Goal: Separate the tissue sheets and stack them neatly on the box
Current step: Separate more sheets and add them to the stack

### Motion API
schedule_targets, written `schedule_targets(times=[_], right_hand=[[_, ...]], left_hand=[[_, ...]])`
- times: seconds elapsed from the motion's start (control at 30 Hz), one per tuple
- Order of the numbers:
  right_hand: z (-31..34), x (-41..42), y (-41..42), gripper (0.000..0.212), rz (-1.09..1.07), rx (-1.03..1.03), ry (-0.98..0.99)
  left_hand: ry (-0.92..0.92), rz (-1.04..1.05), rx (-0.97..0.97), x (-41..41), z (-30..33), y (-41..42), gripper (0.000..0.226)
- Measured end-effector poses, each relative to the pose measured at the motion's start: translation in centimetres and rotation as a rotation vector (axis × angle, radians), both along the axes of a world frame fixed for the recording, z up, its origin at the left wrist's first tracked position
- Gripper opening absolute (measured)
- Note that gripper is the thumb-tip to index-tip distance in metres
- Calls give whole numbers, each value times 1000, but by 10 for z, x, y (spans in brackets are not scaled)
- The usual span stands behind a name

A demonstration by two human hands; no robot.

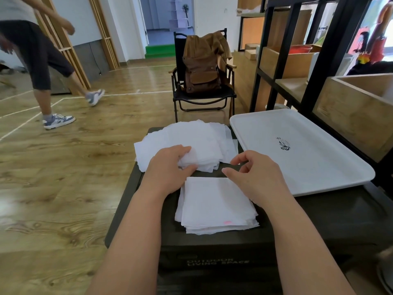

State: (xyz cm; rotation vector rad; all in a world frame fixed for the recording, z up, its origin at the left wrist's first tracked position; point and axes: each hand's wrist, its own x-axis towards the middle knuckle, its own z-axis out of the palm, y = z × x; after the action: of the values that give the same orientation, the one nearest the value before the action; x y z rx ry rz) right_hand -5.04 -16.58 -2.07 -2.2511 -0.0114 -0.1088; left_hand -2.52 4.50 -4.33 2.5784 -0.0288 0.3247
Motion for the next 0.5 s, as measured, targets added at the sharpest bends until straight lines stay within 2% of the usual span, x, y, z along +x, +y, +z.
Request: schedule_targets(times=[0.5], right_hand=[[1, 0, 2, 19, 0, 6, -7]], left_hand=[[-29, 28, -55, -1, -2, -1, 48]])
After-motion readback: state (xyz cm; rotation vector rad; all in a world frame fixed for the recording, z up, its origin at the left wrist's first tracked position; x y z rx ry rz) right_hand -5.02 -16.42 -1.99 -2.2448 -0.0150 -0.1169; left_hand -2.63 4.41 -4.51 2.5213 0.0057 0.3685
